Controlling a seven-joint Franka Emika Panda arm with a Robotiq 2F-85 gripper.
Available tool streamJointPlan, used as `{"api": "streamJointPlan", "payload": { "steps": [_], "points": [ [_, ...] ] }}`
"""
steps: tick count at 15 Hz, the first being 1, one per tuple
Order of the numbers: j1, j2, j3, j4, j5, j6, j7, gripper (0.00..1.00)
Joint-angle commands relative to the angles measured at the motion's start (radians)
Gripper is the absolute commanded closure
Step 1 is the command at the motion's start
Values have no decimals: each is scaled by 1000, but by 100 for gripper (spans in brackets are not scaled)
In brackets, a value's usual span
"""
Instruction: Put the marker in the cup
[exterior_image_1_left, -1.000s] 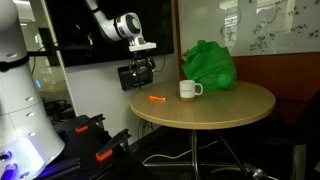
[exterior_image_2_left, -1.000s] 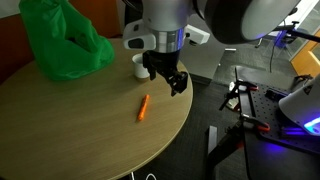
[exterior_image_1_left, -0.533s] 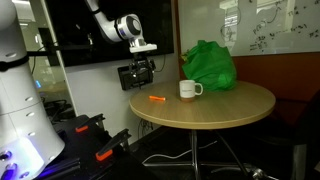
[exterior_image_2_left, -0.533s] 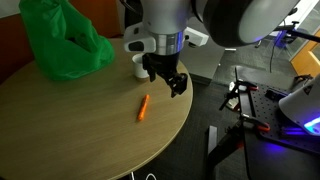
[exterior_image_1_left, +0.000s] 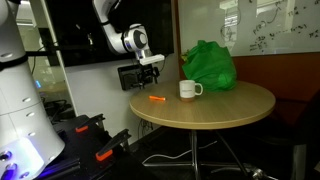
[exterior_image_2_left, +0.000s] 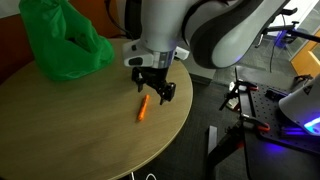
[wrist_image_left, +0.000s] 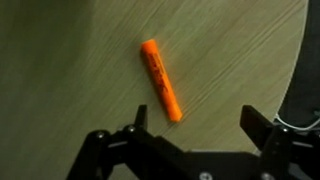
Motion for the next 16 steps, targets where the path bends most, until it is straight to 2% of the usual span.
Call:
{"api": "streamJointPlan", "payload": {
  "steps": [1,5,8,10,12,16],
  "points": [
    [-55,90,55,75,17,-22,-93,0],
    [-61,168,51,167,2,-69,-115,0],
    [-68,215,59,237,7,-160,-163,0],
    [-59,233,50,270,2,-213,-189,11],
    [-56,247,45,290,-6,-230,-225,15],
    [-39,259,31,297,-33,-218,-264,50]
  ]
}}
